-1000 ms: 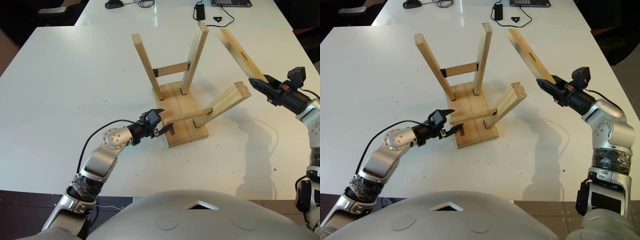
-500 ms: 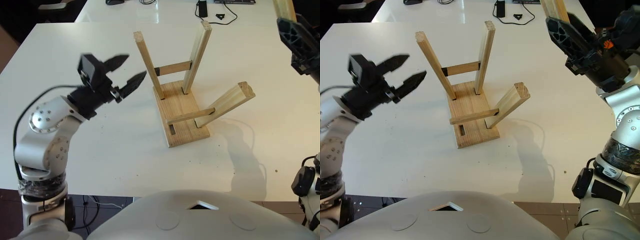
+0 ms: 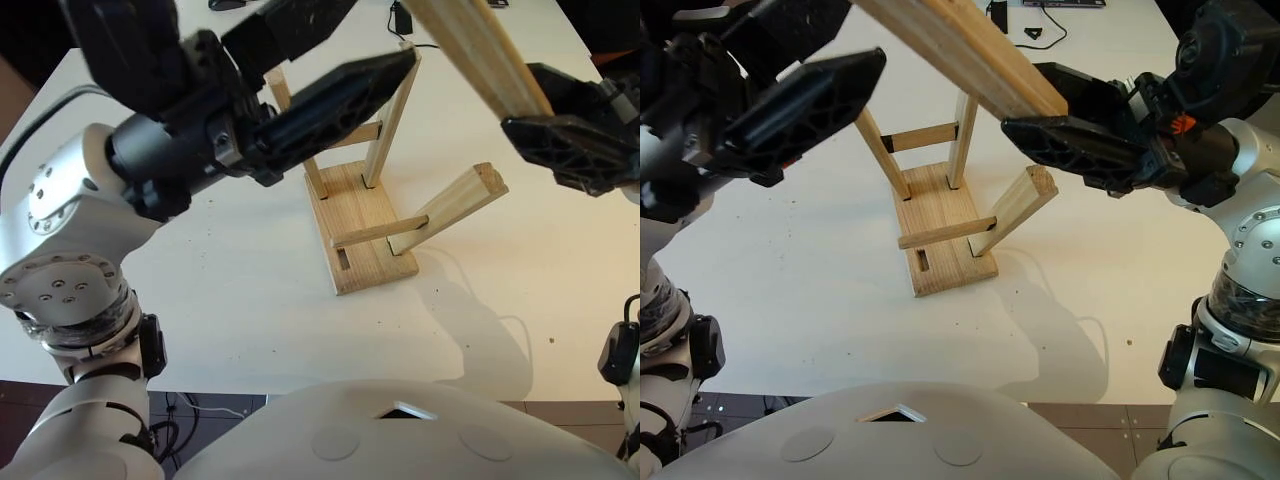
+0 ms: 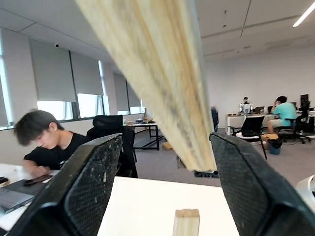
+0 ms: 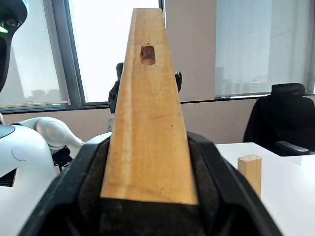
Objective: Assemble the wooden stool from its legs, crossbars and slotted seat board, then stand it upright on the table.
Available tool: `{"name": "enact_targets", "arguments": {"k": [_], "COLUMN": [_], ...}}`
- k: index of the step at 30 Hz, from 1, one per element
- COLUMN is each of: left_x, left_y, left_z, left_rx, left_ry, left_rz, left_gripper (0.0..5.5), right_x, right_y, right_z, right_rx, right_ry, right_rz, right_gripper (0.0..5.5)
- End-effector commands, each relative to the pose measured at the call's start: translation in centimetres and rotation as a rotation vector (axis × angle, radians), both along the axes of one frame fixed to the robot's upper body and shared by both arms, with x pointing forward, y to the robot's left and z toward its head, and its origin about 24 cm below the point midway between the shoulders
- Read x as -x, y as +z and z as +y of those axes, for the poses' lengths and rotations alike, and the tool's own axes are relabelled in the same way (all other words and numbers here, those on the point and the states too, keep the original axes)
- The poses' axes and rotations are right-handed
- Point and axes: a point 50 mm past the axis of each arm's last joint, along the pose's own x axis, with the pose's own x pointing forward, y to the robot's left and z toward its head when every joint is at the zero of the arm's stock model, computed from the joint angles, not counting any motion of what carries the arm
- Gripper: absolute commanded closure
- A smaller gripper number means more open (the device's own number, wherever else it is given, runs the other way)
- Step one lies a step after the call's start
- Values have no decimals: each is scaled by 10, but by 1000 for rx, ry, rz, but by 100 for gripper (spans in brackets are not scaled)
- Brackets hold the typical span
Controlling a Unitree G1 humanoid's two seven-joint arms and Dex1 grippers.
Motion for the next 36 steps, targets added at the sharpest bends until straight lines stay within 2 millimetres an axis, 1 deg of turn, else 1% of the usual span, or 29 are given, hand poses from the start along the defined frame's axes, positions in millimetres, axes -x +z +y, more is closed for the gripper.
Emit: {"name": "enact_targets", "arguments": {"k": [1, 6, 9, 12, 14, 22, 23, 24, 27, 31, 34, 36], "left_x": [1, 5, 7, 8, 9, 10, 9, 9, 8, 9, 7, 7], "left_y": [12, 15, 11, 11, 11, 12, 13, 14, 18, 28, 34, 35], "left_z": [-6, -14, -17, -16, -14, -11, -10, -9, -6, 6, 19, 31], "left_rx": [52, 50, 32, 43, 50, 72, 77, 82, 89, 85, 60, 23], "left_ry": [-74, -137, -160, -177, -187, -209, -207, -204, -194, -152, -78, -21], "left_rz": [8, 12, 15, 21, 24, 30, 28, 26, 12, -38, -59, -60], "left_gripper": [223, 223, 267, 320, 344, 345, 345, 345, 346, 346, 346, 346], "right_x": [1, -1, -4, -5, -5, -8, -9, -10, -13, -19, -26, -31], "right_y": [-2, -7, -8, -11, -13, -14, -14, -13, -12, -11, -14, -16], "right_z": [3, 5, 5, 4, 3, 7, 8, 8, 4, -5, -17, -29], "right_rx": [30, 48, 42, 50, 55, 99, 97, 91, 68, 43, 36, 26], "right_ry": [43, 67, 66, 62, 56, 13, 10, 7, -8, -50, -117, -172], "right_rz": [6, 7, 3, -2, -7, -66, -67, -64, -55, -40, -22, -1], "right_gripper": [345, 345, 345, 345, 345, 345, 309, 301, 250, 247, 247, 247]}}
